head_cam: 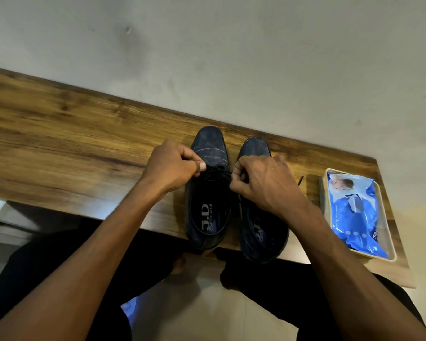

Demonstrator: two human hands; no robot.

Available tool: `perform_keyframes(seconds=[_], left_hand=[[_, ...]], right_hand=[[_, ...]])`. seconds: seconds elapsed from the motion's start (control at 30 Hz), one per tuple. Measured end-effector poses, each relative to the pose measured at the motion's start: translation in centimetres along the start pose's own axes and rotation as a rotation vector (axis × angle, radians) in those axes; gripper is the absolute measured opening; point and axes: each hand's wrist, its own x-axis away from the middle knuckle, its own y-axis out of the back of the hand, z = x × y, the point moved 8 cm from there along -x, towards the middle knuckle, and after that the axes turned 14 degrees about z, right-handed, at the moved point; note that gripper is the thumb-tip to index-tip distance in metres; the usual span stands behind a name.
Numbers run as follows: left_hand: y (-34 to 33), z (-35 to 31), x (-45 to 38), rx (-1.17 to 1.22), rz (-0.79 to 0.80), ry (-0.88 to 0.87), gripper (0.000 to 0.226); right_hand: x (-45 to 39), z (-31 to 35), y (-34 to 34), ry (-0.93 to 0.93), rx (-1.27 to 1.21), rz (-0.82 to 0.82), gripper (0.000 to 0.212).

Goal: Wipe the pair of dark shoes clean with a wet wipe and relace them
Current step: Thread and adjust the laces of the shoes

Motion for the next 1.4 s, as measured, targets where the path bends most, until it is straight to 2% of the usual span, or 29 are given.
perform_keyframes(seconds=[0.2, 0.4, 0.5, 0.63, 0.73, 0.8, 0.87, 1.0, 1.23, 1.4], left_hand=[[0.3, -0.2, -0.1, -0.099, -0.041, -0.010, 0.001], [0.2, -0.5, -0.1, -0.188, -0.030, -0.028, 0.003], [0.6, -0.8, -0.1, -0.173, -0.008, -0.072, 0.007], [1.4, -2.5, 0.6, -0.121, -0.073, -0.219, 0.014], [-0.6, -3.8, 1.1, -0.185, 0.037, -0.303, 0.011], [-2.2, -4.0, 1.1, -0.277, 0.106, -0.303, 0.019], [-2.8, -4.1, 1.1, -0.340, 0.072, -0.317, 0.023], [-2.9, -4.7, 1.2, -0.463, -0.059, -0.369, 0.017], [-3.2, -4.3, 0.7, -0.521, -0.076, -0.272, 0.012], [-3.1, -3.7, 0.2, -0.522, -0.061, -0.200, 0.022]], right_hand=[[-0.2, -0.2, -0.4, -0.002, 0.029, 0.043, 0.010], [-0.1, 0.1, -0.4, 0.021, 0.082, 0.042, 0.013], [-0.1, -0.6, -0.4, 0.037, -0.118, 0.080, 0.012], [0.0, -1.6, 0.8, 0.069, -0.354, -0.014, 0.009], [0.0, -1.2, 1.4, 0.083, -0.445, -0.053, 0.008], [0.0, -1.3, 1.7, 0.080, -0.512, -0.102, 0.008], [-0.1, -1.4, 1.9, 0.076, -0.567, -0.133, 0.009], [0.0, -1.2, 2.1, 0.104, -0.688, -0.152, 0.015], [-0.1, -0.4, 1.9, 0.156, -0.686, -0.087, 0.025], [-0.5, 0.3, 1.7, 0.188, -0.596, -0.012, 0.028]])
